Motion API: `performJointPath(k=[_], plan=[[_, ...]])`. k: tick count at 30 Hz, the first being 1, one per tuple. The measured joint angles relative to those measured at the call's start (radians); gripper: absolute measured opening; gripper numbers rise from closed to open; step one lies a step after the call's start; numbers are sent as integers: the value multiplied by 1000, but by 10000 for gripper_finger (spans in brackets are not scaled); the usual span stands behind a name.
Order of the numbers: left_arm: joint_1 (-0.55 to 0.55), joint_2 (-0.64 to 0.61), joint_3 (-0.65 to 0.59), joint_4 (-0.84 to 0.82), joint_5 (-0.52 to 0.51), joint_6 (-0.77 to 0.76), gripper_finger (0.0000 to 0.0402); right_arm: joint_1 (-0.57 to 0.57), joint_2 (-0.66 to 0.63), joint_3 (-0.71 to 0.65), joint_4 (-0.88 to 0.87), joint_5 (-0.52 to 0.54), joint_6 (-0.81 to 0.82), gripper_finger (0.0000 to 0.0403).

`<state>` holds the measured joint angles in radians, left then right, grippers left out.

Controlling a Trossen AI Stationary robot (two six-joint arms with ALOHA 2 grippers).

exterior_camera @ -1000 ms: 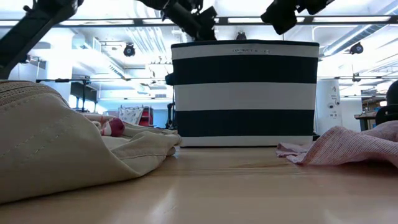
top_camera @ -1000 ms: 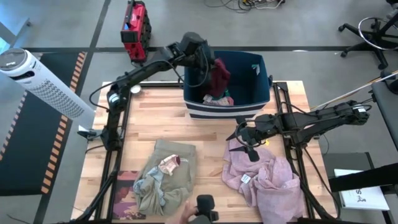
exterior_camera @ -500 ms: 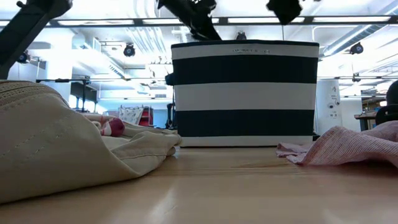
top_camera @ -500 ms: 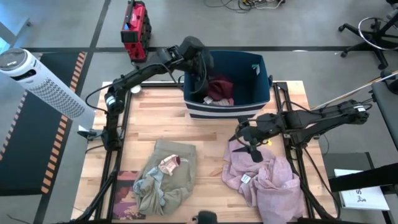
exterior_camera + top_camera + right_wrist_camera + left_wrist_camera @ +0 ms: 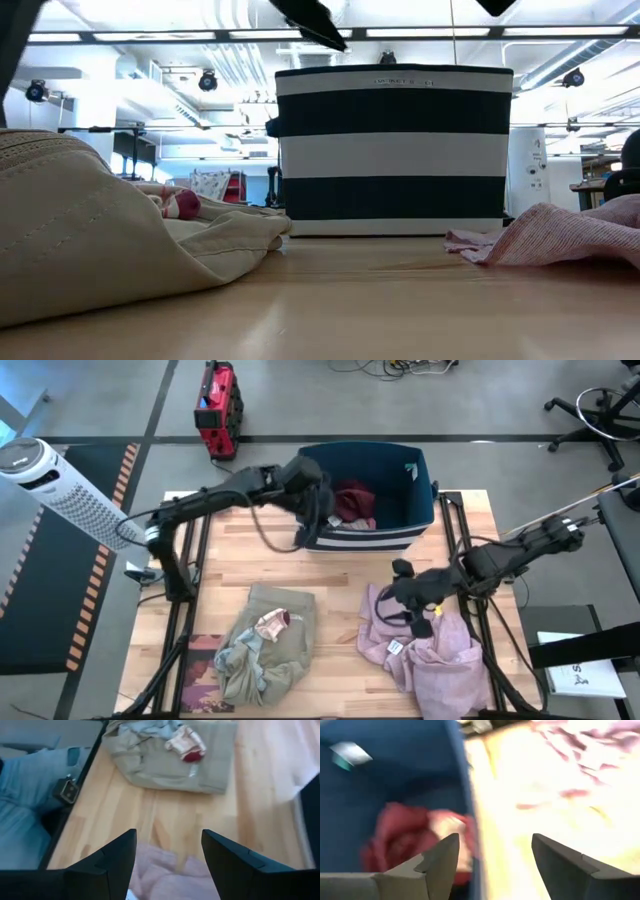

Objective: Sort clothes
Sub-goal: Put the pink polo shirt into the laundry bin

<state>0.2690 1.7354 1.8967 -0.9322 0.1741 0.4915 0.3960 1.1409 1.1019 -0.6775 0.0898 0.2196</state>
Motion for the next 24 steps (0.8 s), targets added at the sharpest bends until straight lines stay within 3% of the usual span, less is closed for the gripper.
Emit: performJointPath(k=[7, 11, 18, 24], plan=[[-161, -274, -373, 1, -13, -145, 232, 38, 42, -1, -6, 15, 51, 250], [-273, -416, -572, 66, -124, -336, 240, 41, 41, -1, -49, 4, 125, 262], [-463, -614, -855, 266, -305, -593, 246, 57, 72, -10, -215, -147, 340, 268], [-569, -709, -1020, 455, -446, -650, 235, 99, 178, -13, -337, -345, 475, 273]])
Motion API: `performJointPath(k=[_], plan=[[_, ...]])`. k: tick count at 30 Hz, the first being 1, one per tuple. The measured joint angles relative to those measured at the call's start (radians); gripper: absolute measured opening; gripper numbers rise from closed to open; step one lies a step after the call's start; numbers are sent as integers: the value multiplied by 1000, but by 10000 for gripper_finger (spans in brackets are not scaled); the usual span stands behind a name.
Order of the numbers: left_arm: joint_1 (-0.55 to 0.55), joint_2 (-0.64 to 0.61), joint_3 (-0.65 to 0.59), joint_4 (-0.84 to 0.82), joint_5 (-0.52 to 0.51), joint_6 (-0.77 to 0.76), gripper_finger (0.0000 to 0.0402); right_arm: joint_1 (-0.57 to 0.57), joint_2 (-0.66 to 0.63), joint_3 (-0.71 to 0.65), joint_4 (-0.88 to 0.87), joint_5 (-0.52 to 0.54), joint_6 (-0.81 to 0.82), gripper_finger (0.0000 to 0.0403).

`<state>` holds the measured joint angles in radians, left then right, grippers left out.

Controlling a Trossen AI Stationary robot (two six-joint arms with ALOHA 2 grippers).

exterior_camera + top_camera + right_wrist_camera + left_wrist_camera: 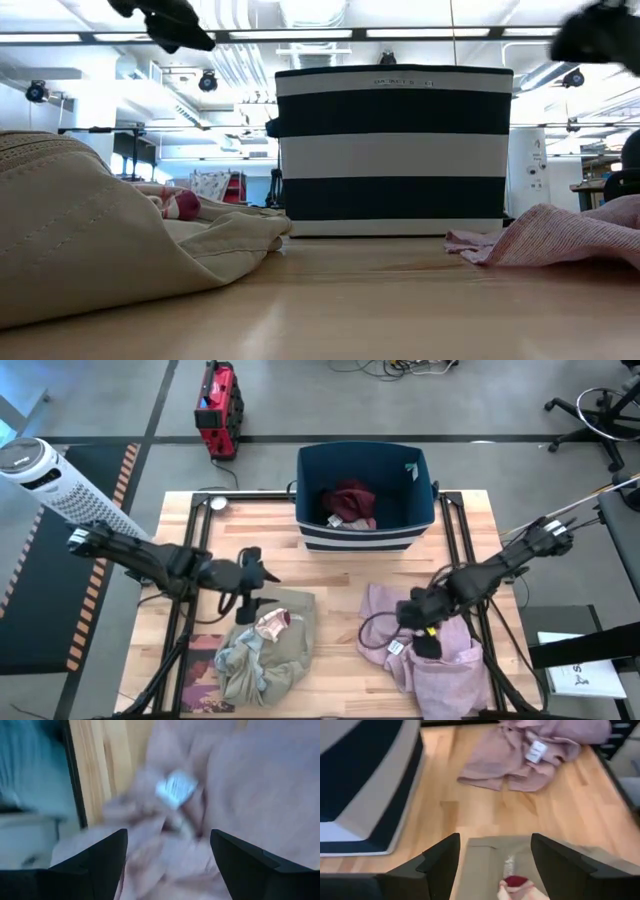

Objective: Sort clothes
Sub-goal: Put the pink polo shirt into the laundry bin

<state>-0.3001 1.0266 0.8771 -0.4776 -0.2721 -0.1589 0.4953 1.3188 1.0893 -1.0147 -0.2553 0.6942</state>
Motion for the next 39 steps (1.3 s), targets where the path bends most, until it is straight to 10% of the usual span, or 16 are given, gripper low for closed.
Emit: performJointPath(k=[8, 27, 32, 39], plan=[[-12, -34, -193, 245, -131, 14, 229, 59, 120, 0, -36, -109, 61, 288], [-12, -33, -271, 332, -131, -16, 246, 120, 296, -193, 133, 146, 87, 302], [-12, -32, -274, 347, -131, -23, 240, 114, 295, -232, 178, 181, 77, 230], [-12, -32, -297, 405, -131, -20, 228, 71, 292, -257, 258, 251, -18, 22]])
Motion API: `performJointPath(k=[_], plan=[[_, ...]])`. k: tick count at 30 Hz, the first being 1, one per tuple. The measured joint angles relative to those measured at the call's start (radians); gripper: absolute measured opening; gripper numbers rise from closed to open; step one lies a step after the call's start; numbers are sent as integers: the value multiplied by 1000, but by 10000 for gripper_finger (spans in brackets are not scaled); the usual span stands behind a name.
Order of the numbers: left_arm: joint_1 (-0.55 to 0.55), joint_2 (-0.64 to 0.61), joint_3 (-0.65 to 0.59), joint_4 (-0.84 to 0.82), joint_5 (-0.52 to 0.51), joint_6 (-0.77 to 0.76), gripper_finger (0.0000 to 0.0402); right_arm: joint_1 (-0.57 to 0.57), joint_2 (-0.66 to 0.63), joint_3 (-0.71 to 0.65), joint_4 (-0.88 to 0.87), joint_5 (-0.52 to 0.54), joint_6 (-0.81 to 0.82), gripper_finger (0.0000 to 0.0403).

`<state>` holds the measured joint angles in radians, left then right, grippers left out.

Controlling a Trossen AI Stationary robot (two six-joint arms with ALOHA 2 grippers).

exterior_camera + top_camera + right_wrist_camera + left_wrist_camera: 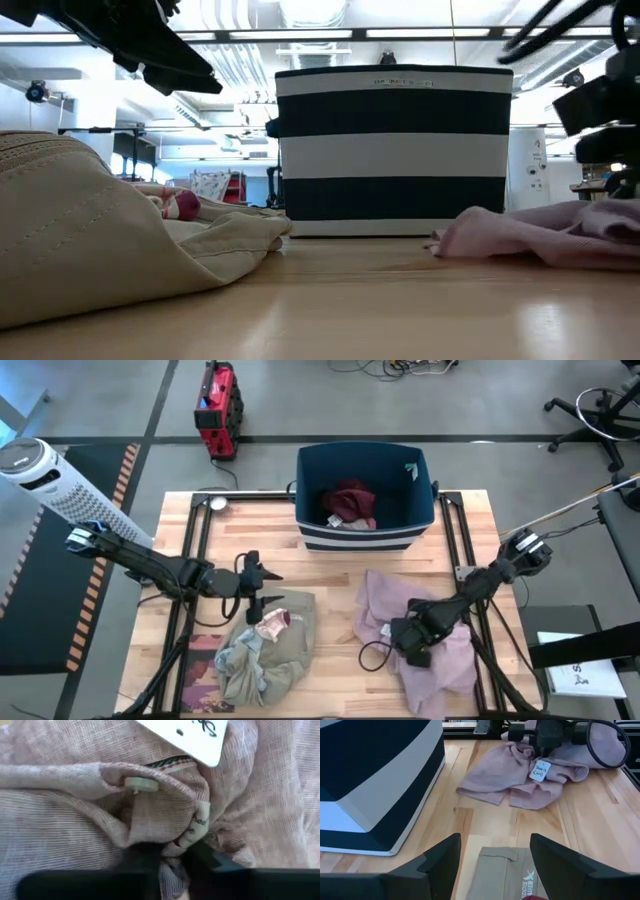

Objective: Sort clothes
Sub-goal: Put the pink polo shirt into the laundry bin

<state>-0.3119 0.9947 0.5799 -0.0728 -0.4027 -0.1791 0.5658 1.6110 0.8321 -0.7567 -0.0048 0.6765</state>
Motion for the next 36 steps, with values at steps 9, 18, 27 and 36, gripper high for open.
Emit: performJointPath(k=[9, 18, 27, 36], plan=[[0, 0, -78, 141, -45, 6, 215, -84, -91, 139, -20, 80, -136, 5], [0, 1, -110, 225, -43, 5, 204, -103, -133, 440, -181, 244, -250, 3], [0, 1, -109, 249, -41, 13, 197, -105, -132, 807, -327, 453, -398, 2], [0, 1, -111, 256, -41, 13, 199, -121, -133, 1092, -336, 741, -685, 2]])
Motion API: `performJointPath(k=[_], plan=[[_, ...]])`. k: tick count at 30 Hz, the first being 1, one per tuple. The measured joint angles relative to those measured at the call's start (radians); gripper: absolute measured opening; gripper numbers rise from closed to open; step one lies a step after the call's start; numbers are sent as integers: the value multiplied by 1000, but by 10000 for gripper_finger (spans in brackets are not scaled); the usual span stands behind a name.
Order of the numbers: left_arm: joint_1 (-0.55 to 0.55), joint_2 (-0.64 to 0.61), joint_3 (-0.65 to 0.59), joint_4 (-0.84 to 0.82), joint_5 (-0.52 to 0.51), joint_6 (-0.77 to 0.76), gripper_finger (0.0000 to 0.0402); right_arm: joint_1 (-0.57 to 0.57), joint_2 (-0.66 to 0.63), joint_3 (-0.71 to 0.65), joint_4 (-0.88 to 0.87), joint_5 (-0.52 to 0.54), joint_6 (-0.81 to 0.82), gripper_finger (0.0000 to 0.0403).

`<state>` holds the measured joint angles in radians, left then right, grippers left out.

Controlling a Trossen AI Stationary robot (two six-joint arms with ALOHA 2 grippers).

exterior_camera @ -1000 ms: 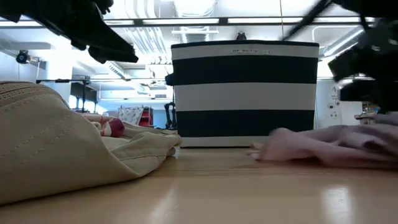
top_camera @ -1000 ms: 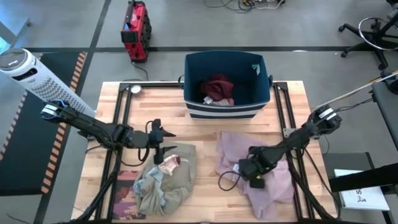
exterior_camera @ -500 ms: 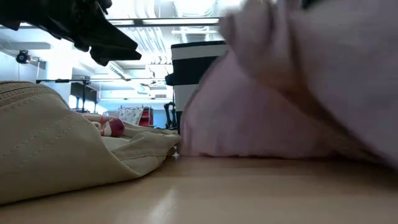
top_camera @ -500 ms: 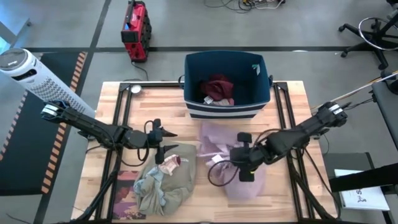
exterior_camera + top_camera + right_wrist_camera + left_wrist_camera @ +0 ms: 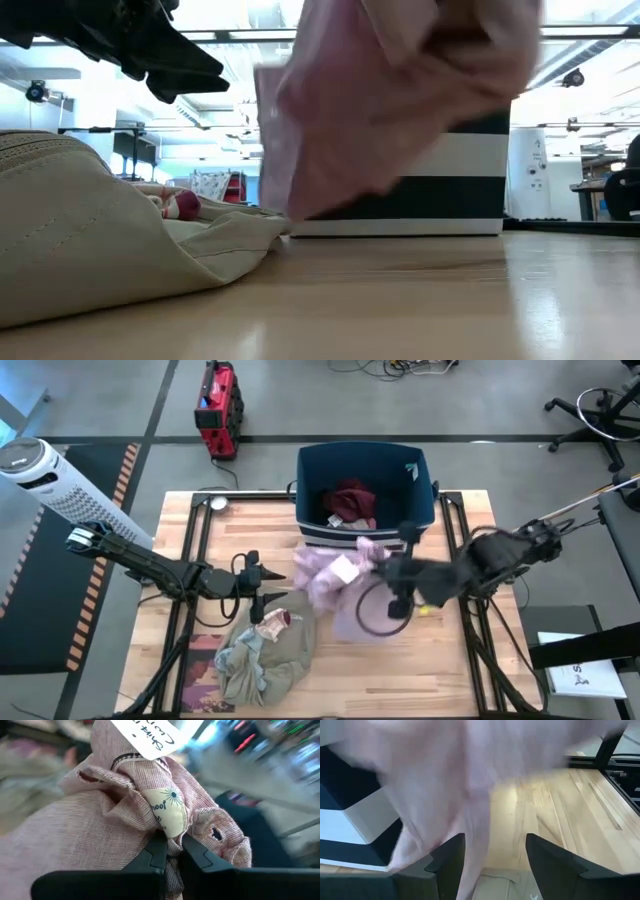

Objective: Sort clothes
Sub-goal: Put the pink polo shirt into the laundry bin

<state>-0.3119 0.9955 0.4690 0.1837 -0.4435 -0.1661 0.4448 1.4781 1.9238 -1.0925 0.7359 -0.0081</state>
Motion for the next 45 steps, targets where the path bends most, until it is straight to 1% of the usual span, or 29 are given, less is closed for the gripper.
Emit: performJointPath(k=[4, 9, 13, 18, 20, 22, 28, 31, 37, 39, 41, 43, 45], plan=[[0, 0, 0, 2, 0, 0, 194, -34, 13, 133, 44, 77, -170, 2], [0, 0, 0, 10, 0, 0, 187, -118, 17, 227, 224, 130, -442, 2], [0, 0, 0, 12, 0, 0, 185, -196, 32, 306, 374, 131, -656, 2], [0, 0, 0, 12, 0, 0, 193, -292, 88, 434, 457, 127, -816, 2], [0, 0, 0, 12, 0, 0, 197, -331, 91, 421, 538, 126, -893, 2], [0, 0, 0, 15, 0, 0, 201, -370, 93, 419, 570, 122, -952, 1], [0, 0, 0, 21, 0, 0, 208, -499, 96, 432, 598, 121, -993, 1], [0, 0, 0, 21, 0, 0, 210, -561, 96, 432, 610, 98, -1007, 1], [0, 0, 0, 24, 0, 0, 206, -666, 95, 432, 635, 88, -1019, 1], [0, 0, 0, 24, 0, 0, 204, -689, 95, 432, 615, 79, -982, 1], [0, 0, 0, 24, 0, 0, 201, -704, 94, 432, 554, 47, -910, 1], [0, 0, 0, 25, 0, 0, 199, -722, 95, 432, 455, -7, -814, 1], [0, 0, 0, 24, 0, 0, 197, -750, 99, 432, 343, -83, -699, 1]])
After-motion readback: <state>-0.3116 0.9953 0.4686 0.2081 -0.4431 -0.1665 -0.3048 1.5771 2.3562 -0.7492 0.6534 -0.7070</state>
